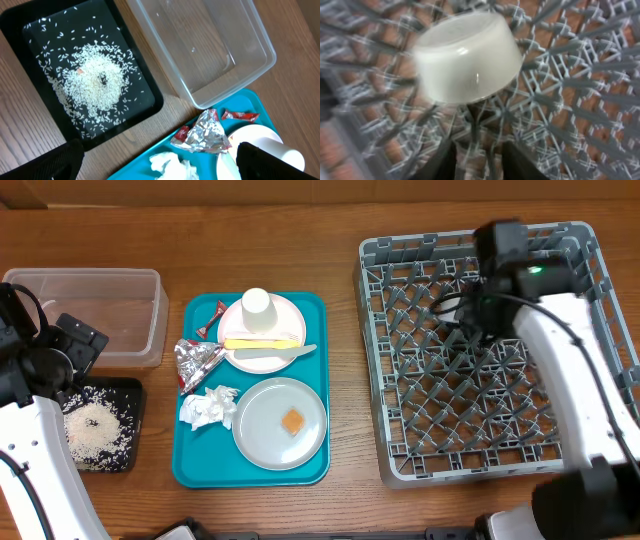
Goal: Sort waste into correct bins and load items into the dishwasher rack
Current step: 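Lower the bowl into the rack and open the right gripper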
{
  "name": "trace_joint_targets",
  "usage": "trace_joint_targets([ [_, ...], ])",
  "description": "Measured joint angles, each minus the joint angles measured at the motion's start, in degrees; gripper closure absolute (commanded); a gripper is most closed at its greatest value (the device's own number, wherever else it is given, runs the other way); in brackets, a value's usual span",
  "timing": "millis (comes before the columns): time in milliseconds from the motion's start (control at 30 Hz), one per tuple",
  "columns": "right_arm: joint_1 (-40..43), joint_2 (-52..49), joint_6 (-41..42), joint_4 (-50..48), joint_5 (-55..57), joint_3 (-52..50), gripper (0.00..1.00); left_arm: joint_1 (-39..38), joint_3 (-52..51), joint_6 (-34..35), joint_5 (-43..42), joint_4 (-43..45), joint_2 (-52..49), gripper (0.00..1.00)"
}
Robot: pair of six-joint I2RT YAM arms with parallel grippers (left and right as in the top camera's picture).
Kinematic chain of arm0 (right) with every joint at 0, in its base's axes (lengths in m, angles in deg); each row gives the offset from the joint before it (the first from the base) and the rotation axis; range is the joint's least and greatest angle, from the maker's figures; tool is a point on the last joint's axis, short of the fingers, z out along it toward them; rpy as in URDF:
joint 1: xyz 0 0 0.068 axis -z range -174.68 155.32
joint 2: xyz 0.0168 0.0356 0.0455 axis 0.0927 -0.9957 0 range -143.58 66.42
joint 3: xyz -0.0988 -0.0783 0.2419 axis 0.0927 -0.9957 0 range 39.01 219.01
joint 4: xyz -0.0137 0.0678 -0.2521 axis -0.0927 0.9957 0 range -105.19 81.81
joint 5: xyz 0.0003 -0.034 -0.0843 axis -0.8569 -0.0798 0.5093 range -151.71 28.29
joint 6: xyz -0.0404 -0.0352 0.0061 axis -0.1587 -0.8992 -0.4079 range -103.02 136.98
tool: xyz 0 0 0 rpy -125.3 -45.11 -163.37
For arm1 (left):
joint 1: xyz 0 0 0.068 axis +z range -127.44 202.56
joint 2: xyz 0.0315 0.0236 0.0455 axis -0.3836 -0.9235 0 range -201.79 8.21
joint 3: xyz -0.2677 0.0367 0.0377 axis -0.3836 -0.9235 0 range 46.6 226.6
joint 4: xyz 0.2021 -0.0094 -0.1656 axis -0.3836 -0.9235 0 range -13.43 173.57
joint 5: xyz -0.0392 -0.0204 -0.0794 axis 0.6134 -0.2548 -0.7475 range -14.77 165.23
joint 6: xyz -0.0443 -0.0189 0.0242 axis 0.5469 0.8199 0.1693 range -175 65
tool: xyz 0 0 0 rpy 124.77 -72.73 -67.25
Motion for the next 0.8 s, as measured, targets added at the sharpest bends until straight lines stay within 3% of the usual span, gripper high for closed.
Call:
trace_joint_targets([
  [167,0.00,4.79,0.57,-3.48,-3.48,8.59,0.54,0.00,0.00,0.00,-0.02,0.09,0.00,0.00],
  [367,0.00,3.69,0.37,-12.07,-4.07,7.61,0.84,0.00,0.00,0.00,-0.15,0.11,0.00,0.00],
  [633,0.00,-11.80,0.76,-13.22,-0.66,4.50,0.85,0.00,0.00,0.00,-0.20,0.11,0.00,0.00],
  [800,0.17,-15.50,0.74,-12.09,2.71,3.93,0.85,0.00,0.00,0.00,-0.22,0.09,0.00,0.00],
])
